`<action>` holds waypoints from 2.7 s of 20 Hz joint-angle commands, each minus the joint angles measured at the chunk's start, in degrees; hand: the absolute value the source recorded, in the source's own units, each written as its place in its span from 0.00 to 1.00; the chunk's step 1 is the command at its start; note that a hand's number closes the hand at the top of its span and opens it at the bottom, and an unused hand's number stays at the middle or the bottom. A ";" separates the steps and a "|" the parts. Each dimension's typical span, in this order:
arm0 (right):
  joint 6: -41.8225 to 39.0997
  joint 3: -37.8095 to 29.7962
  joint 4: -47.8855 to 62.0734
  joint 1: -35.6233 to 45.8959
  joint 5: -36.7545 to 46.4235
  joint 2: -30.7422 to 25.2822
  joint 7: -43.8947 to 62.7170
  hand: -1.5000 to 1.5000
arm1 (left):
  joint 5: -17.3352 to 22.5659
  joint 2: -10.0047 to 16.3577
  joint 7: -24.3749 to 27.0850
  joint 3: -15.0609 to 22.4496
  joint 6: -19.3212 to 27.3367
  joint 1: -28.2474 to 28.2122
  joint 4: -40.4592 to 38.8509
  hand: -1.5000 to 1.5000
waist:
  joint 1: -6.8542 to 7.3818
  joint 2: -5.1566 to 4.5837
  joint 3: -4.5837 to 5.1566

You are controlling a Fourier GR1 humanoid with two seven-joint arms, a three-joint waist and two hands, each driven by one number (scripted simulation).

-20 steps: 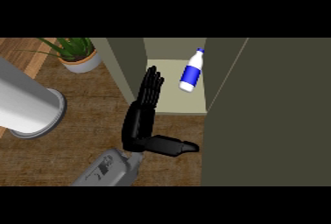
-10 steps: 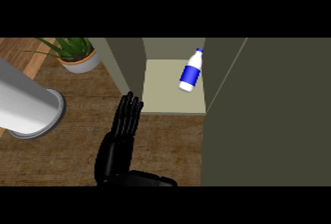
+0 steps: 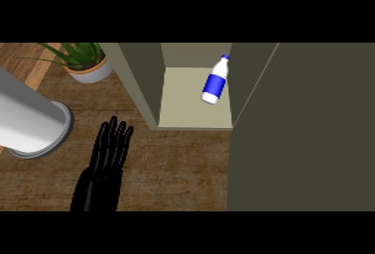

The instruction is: Pick up the bottled water, place it into the cabinet and close the cabinet

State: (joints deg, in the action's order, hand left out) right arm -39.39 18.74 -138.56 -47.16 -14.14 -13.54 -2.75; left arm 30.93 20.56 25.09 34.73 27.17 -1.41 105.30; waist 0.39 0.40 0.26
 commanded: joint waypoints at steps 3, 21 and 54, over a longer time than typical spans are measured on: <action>4.81 10.32 -12.88 1.01 13.00 2.18 8.16 1.00 | 0.86 3.89 3.47 -1.56 -2.36 -7.87 5.04 0.00 | 0.29 0.36 0.16; 14.15 29.01 -4.54 27.37 27.01 13.20 25.34 1.00 | 6.52 10.34 5.80 -9.57 -9.89 -16.26 9.24 0.00 | 2.00 0.33 0.35; 18.98 25.59 7.51 44.11 13.75 13.04 30.23 1.00 | 11.44 15.34 7.04 -15.63 -19.86 -19.08 9.26 0.00 | 7.23 -2.33 0.60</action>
State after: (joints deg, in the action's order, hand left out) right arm -28.24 41.52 -138.97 -6.17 0.50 -9.92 25.77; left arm 42.45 35.38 31.96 19.32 8.20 -20.47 114.53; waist 6.11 -1.21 0.82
